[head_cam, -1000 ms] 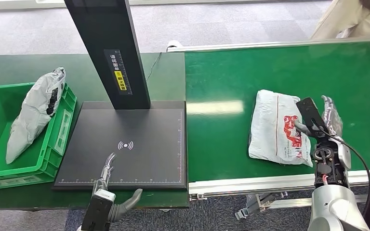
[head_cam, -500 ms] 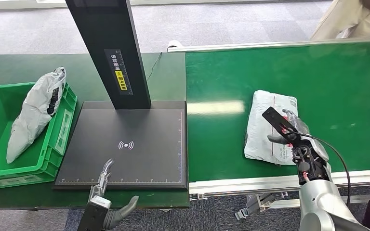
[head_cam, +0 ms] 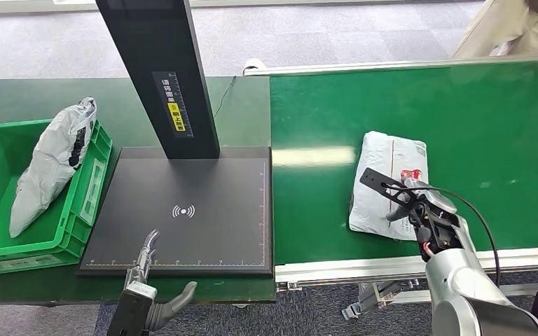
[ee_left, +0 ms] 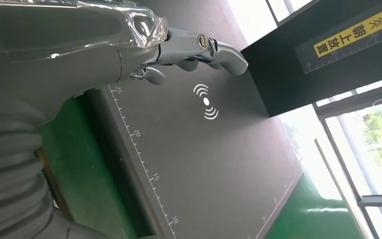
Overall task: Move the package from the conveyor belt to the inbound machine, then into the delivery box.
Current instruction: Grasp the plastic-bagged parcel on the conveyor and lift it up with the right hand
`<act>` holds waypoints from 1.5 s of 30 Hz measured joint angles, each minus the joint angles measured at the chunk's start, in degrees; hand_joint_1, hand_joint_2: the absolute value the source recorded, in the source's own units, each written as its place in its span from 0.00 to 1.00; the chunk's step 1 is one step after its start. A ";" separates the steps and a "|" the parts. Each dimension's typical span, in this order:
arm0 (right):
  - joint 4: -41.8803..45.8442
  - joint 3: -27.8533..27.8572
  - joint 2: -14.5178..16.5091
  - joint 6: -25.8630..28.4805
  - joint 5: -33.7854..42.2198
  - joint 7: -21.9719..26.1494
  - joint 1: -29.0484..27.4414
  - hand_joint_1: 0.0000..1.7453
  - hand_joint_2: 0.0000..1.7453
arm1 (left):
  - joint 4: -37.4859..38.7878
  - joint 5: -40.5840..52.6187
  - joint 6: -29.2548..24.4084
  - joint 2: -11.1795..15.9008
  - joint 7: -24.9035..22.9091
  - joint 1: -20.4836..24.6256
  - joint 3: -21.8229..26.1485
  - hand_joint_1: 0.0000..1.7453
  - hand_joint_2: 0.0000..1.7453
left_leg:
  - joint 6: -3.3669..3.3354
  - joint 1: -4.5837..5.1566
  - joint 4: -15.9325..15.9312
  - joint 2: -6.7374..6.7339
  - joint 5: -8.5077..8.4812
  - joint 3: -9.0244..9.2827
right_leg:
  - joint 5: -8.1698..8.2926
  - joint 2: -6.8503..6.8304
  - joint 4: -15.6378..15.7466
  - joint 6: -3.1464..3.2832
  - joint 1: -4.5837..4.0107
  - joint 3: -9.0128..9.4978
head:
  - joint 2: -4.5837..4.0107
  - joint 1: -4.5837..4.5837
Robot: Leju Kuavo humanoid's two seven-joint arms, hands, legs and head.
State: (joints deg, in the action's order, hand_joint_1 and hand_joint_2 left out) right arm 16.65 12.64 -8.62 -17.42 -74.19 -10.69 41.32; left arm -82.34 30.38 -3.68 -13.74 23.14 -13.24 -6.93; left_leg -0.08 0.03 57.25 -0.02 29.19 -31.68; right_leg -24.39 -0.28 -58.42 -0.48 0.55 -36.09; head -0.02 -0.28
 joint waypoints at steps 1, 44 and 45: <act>-0.13 -0.22 -0.04 -0.01 -0.16 -0.12 -0.02 0.00 1.00 | 0.09 -0.14 -0.19 0.01 -0.04 0.10 -0.18 0.00 1.00 | 0.00 0.00 0.00 0.00 0.00 0.00 | 0.00 0.00 0.00 0.00 0.00 0.00 | 0.00 0.00; 6.54 -0.07 6.20 31.74 24.04 37.73 -4.80 1.00 1.00 | 1.85 -2.39 -2.28 0.03 2.91 0.61 -0.99 0.00 1.00 | -0.01 -0.02 -0.01 -0.02 -0.01 0.02 | 0.00 0.01 -0.02 0.00 -0.02 0.04 | 0.01 -0.01; 8.28 0.92 6.70 32.35 27.92 40.47 -5.38 1.00 1.00 | 1.80 -2.53 -2.58 -0.07 3.15 0.51 -0.94 0.00 1.00 | -0.02 -0.02 -0.01 0.00 -0.01 0.01 | -0.01 0.00 -0.02 0.00 -0.02 0.02 | 0.01 -0.01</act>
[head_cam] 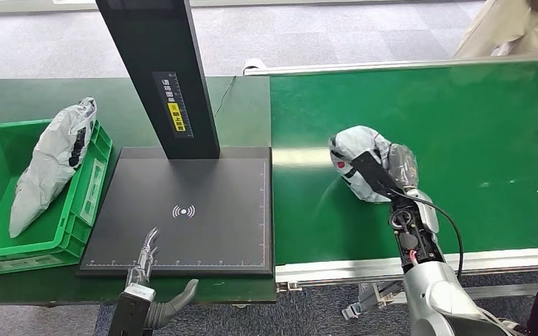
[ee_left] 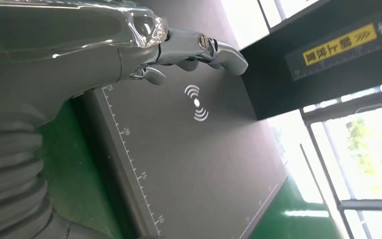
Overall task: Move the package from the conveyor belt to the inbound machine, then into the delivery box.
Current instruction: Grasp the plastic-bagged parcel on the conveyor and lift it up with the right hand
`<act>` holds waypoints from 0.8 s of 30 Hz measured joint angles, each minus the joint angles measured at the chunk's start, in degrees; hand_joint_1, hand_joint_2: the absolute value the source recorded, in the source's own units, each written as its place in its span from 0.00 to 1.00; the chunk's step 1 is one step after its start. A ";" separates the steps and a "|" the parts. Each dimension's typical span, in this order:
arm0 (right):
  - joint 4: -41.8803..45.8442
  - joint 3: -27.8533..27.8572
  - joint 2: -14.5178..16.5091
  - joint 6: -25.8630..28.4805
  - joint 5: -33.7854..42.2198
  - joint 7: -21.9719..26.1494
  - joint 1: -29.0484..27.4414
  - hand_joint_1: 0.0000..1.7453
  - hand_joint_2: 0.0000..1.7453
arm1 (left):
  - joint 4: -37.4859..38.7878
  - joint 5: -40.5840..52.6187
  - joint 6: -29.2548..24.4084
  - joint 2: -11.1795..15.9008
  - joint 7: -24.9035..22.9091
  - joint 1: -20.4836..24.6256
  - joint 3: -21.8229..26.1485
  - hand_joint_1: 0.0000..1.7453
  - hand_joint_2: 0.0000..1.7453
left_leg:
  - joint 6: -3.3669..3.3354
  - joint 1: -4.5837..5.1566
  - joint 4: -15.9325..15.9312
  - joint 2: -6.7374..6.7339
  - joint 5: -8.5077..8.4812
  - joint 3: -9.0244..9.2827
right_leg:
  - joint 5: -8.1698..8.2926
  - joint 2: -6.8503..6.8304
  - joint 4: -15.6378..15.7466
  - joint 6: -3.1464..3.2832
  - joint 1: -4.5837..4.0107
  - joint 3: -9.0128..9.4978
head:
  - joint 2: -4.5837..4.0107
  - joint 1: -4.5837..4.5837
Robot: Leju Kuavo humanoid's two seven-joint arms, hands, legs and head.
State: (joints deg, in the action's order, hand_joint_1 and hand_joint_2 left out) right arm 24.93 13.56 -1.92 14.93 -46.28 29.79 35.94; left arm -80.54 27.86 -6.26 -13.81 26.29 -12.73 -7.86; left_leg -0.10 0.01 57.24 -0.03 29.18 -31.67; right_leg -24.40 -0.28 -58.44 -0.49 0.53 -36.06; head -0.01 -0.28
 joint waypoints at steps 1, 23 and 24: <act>2.20 0.96 0.60 0.43 4.08 2.63 -0.86 1.00 1.00 | -0.08 -0.10 -0.33 -0.11 0.16 -0.11 0.05 0.00 1.00 | 0.00 0.00 0.00 0.02 0.00 -0.02 | -0.01 -0.01 0.00 -0.01 0.00 -0.01 | 0.00 0.00; 71.22 -17.64 11.47 12.26 40.87 10.37 -29.62 1.00 1.00 | -3.49 2.62 -2.17 -2.14 -0.85 -2.30 0.23 0.00 1.00 | 0.02 0.00 -0.04 -0.02 0.06 -0.02 | -0.11 0.01 0.01 -0.05 0.00 0.03 | -0.01 0.01; 70.87 -18.24 11.72 11.31 40.92 10.34 -29.32 1.00 1.00 | -3.49 2.63 -2.10 -2.19 -0.84 -2.20 0.22 0.00 1.00 | 0.02 0.00 -0.04 -0.02 0.05 -0.01 | -0.10 0.01 0.01 -0.05 0.00 0.04 | -0.01 0.01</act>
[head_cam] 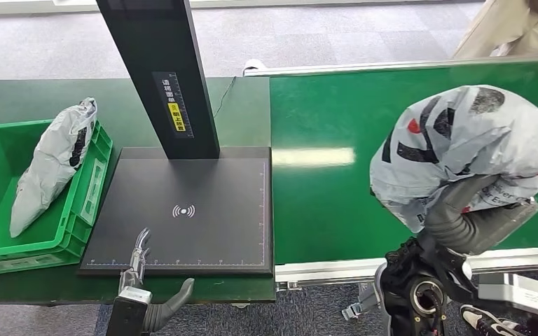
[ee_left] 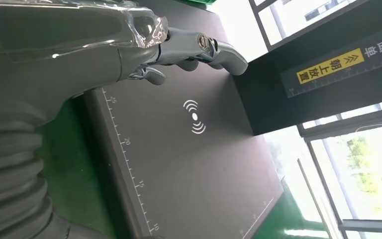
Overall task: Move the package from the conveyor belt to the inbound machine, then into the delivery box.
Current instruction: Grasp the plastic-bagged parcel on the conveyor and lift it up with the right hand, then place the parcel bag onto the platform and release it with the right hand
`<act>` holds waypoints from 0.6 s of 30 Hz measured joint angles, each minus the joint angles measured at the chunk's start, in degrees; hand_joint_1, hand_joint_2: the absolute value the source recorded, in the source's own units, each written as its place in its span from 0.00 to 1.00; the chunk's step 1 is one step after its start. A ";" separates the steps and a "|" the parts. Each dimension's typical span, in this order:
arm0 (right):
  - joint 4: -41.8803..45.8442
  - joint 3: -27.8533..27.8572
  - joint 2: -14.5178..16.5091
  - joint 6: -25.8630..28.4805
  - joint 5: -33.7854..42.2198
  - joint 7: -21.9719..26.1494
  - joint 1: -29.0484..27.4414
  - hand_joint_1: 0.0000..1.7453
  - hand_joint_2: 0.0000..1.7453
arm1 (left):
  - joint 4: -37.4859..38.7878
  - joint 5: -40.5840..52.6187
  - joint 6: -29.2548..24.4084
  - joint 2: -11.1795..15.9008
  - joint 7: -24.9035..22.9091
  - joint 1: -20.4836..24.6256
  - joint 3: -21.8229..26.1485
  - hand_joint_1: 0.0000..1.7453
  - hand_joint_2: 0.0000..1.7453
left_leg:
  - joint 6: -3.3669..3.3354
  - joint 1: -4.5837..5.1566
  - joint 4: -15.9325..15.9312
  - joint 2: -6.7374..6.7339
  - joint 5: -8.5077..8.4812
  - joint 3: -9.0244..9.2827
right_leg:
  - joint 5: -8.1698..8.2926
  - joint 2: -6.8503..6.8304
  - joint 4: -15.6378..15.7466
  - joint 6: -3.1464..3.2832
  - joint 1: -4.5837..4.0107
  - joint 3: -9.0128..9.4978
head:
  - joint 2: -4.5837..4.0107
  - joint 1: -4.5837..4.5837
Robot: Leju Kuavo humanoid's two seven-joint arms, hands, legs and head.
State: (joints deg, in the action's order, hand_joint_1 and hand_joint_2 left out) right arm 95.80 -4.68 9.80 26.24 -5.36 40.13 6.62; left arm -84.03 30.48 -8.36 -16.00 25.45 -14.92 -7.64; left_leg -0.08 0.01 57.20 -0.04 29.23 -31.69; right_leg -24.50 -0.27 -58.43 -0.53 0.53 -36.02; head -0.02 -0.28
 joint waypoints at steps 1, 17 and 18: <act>-0.78 -0.49 0.31 -1.11 0.04 -0.02 0.53 1.00 1.00 | 0.02 0.01 0.05 -0.03 0.01 0.15 -0.02 0.00 1.00 | 0.00 0.00 0.00 -0.01 0.00 0.01 | 0.01 0.01 0.00 0.02 0.00 0.00 | 0.00 0.01; -51.94 -5.37 6.15 -20.13 -3.01 -8.29 25.62 1.00 1.00 | 4.00 -3.14 -0.64 -0.10 0.97 5.73 -1.67 0.00 1.00 | 0.05 -0.01 0.01 -0.01 -0.18 0.00 | 0.12 0.00 -0.05 0.08 -0.01 -0.09 | 0.02 -0.01; -54.45 -5.63 6.52 -20.99 -3.23 -8.84 26.79 1.00 1.00 | 4.30 -3.27 -0.69 -0.06 1.00 6.02 -1.73 0.00 1.00 | 0.05 -0.01 0.01 0.00 -0.18 -0.02 | 0.12 -0.01 -0.05 0.08 -0.01 -0.11 | 0.02 -0.01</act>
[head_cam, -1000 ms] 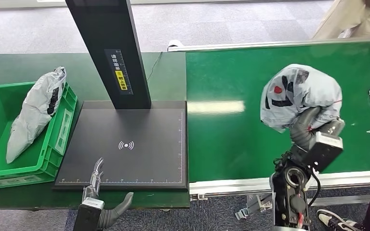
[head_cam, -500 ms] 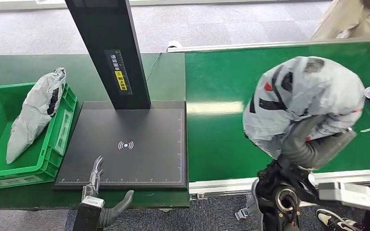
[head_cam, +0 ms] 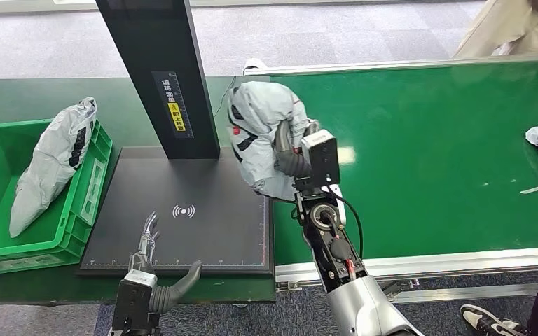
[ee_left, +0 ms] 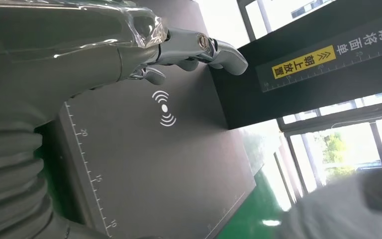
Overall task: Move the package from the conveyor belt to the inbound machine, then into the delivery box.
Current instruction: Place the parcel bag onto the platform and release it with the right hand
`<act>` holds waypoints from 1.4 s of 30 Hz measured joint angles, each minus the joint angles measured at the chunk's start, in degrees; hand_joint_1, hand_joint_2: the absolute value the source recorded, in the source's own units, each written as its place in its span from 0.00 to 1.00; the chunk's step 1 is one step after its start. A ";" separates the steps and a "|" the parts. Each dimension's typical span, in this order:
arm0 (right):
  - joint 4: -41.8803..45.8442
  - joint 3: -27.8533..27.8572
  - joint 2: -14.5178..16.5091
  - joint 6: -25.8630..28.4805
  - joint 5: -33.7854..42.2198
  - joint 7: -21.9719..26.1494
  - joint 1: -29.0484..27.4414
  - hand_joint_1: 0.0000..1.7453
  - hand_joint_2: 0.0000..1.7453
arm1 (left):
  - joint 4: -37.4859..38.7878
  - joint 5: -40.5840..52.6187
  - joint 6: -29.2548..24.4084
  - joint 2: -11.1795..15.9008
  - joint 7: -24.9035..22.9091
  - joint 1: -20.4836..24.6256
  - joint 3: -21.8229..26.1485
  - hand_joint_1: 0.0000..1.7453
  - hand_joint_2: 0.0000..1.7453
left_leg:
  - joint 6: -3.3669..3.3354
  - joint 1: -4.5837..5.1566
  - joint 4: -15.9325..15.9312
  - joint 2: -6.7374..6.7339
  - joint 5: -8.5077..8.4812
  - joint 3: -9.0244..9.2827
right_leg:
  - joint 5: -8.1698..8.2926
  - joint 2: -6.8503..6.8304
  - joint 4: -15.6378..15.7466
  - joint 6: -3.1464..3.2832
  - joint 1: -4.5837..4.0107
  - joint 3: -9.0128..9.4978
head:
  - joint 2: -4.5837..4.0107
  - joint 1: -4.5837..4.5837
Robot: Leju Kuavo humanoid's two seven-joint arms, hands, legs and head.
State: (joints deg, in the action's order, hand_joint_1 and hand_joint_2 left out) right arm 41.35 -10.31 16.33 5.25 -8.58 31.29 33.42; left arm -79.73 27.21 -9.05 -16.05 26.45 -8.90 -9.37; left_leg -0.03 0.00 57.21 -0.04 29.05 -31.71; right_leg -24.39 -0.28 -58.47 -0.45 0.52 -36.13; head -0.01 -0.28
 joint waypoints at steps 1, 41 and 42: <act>-2.14 -0.24 0.33 -0.58 -0.15 -0.38 0.97 1.00 1.00 | 0.26 -0.11 -0.03 0.04 0.02 0.25 -0.05 0.00 1.00 | 0.00 0.00 0.00 0.01 0.00 -0.02 | 0.00 0.00 0.00 0.00 0.00 -0.02 | 0.00 0.00; 0.00 -13.61 2.67 -6.41 -0.75 5.63 -10.57 0.00 1.00 | -8.41 -5.05 -24.84 -0.50 5.99 -2.79 2.27 0.00 1.00 | 0.02 -0.03 -0.01 0.02 0.09 -0.13 | -0.06 -0.01 0.06 0.00 -0.07 -0.12 | 0.00 -0.02; 1.75 -12.49 2.59 -6.44 -1.01 5.76 -11.89 0.00 1.00 | -9.05 -4.80 -25.78 -0.64 6.31 -3.18 2.38 0.00 1.00 | 0.02 -0.03 -0.01 0.02 0.09 -0.13 | -0.06 -0.01 0.06 0.00 -0.07 -0.11 | -0.01 -0.02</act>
State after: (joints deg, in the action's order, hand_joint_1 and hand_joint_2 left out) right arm 43.10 -22.80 18.91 -1.19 -9.59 37.05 21.52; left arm -88.79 22.41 -34.83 -16.70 32.77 -12.08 -6.98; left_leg -0.01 -0.03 57.21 -0.03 29.14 -31.83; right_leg -24.45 -0.29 -58.41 -0.45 0.44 -36.24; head -0.01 -0.31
